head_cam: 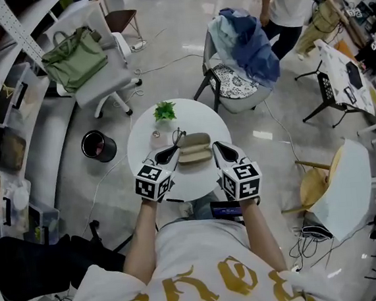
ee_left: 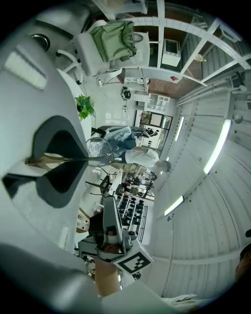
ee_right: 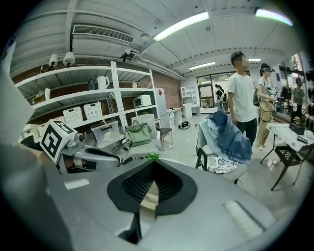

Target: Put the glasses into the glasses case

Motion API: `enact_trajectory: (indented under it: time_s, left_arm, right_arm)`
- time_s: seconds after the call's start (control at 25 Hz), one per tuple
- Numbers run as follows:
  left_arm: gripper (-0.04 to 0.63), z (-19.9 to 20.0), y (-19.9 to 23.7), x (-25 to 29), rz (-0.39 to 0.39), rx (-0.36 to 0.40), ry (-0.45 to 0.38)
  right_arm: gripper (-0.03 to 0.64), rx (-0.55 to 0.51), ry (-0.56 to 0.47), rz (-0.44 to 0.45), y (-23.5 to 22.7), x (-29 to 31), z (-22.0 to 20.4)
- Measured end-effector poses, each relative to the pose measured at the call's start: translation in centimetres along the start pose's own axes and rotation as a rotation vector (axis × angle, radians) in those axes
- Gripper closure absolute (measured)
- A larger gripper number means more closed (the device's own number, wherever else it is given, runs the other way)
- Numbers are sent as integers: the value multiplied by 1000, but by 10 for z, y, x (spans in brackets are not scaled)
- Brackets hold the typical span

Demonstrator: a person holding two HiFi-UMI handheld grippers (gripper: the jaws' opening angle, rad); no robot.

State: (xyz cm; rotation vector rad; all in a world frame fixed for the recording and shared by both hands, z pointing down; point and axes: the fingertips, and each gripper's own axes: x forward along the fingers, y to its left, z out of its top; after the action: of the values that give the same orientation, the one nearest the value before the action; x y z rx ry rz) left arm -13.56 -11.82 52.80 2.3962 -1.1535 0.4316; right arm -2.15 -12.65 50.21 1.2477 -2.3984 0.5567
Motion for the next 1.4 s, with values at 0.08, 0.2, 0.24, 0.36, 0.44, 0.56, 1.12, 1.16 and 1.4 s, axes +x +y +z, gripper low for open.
enact_trajectory:
  time_s: [0.08,0.2,0.24,0.36,0.44,0.56,1.12,1.16,1.4]
  left_arm:
    - [580,-2,-1,5,-9,10,15]
    - [580,-7,-4,14,-22,24,44]
    - [580,-9,-5,18,-27,27,53]
    - [580,-15,-7,28,-37,48,85]
    - [580,-19,-8,33,-42,63,110]
    - [580,-26,-10,43,-46,91,151]
    - [580,-79,-7,85,-77,189,358]
    - [580,-83,-7,88,-82,196,371]
    - [580,-100,-5,106,-112,244,455]
  right_arm:
    - [594,1,15,-2,-2,0,-6]
    - [594,10,34,-9,-8,0,-14]
    - [594,13,38,-12,-11,0,-15]
    - [594,19,44,-21,-20,3,-16]
    - [594,21,54,-23,-25,5,-18]
    - [592,25,74,-21,-34,10,-22]
    - [594,63,158,20,-65,39,-45]
    - [594,65,162,23,-67,41,-47]
    - [594,79,198,36,-76,52,-59]
